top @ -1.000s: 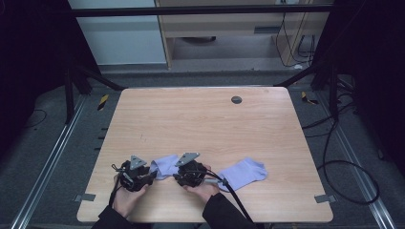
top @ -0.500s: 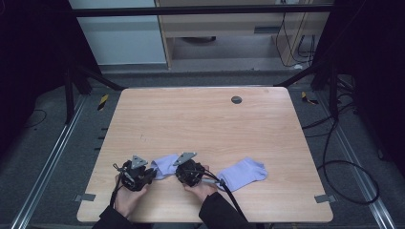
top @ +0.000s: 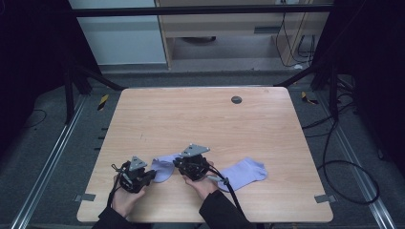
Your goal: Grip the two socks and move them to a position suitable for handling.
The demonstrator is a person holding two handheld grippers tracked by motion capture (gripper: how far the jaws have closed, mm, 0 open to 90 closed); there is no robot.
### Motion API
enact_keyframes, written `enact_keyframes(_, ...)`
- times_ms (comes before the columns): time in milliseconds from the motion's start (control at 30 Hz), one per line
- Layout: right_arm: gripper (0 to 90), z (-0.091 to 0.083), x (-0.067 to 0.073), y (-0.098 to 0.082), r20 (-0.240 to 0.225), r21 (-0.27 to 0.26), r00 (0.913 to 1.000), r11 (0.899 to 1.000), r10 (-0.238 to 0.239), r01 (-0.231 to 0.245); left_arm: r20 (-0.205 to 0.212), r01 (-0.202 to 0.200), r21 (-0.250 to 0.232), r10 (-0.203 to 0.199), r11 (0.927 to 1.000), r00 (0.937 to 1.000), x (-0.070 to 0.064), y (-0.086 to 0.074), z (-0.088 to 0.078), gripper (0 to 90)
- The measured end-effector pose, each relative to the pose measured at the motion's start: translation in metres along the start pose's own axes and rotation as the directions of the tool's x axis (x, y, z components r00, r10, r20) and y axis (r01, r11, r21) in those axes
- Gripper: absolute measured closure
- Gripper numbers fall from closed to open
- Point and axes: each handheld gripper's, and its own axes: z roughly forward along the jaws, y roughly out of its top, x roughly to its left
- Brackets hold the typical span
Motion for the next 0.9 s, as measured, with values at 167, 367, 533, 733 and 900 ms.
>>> enact_keyframes(167, 82.2, 0.005, -0.005, 0.004, 0.034, -0.047, 0.9978, 0.997, 0.057, -0.056, 0.023, -0.03, 0.025, 0.029, 0.9992, 0.9993, 0.0, -0.003, -0.005, 86.3)
enact_keyframes(367, 79.9, 0.017, -0.007, 0.008, 0.1, -0.044, 0.9933, 0.998, 0.058, -0.054, 0.022, -0.053, 0.038, 0.052, 0.9979, 0.9984, -0.002, -0.003, -0.004, 86.2)
enact_keyframes(533, 69.4, 0.025, -0.011, 0.012, 0.166, -0.055, 0.9852, 0.998, 0.043, -0.034, 0.005, -0.038, 0.032, 0.037, 0.9988, 0.9993, 0.001, -0.004, -0.004, 84.4)
enact_keyframes(733, 64.4, 0.015, -0.019, 0.018, 0.183, -0.072, 0.9827, 0.997, 0.028, -0.015, -0.028, 0.034, -0.031, -0.035, 0.9989, 0.999, 0.005, -0.005, -0.009, 64.5)
enact_keyframes(900, 62.2, 0.014, -0.027, 0.022, 0.172, -0.04, 0.9847, 0.999, 0.027, -0.02, -0.068, 0.09, -0.057, -0.094, 0.9943, 0.9932, 0.004, -0.006, -0.012, 55.4)
